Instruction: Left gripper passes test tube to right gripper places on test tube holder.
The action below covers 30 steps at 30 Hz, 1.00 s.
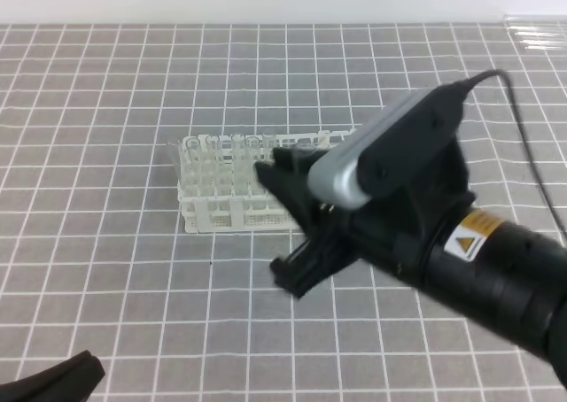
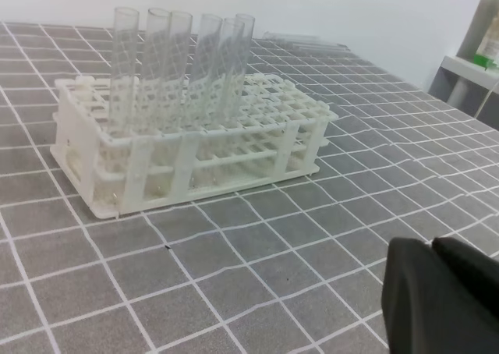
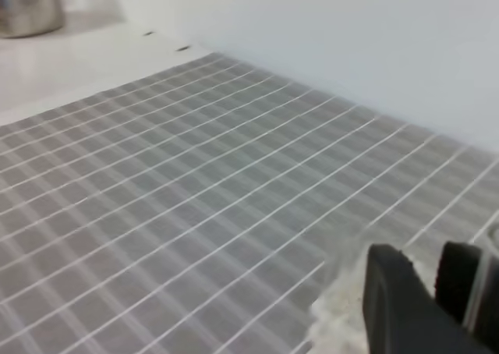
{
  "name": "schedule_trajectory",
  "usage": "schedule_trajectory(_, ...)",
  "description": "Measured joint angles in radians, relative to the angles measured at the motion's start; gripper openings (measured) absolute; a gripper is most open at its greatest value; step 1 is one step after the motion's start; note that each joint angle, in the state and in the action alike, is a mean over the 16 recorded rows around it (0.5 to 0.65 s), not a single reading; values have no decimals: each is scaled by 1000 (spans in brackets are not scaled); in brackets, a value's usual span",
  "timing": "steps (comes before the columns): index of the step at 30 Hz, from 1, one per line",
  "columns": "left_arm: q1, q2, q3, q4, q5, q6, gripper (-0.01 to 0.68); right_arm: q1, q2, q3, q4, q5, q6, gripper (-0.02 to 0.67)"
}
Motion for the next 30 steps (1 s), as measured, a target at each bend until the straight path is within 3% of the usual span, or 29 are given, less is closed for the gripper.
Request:
schedule_trajectory(13,0,-1,-1,0,4,0,-1,-197,222,41,-448,-482,458,85)
schedule_trajectory(20,0,0,1,0,21,0,-1,-237,416,-34,-468,-650,464,85)
schedule_trajectory(30,1,2,3,0,41,1,-1,-239,569,-165,-413,-642,394,85)
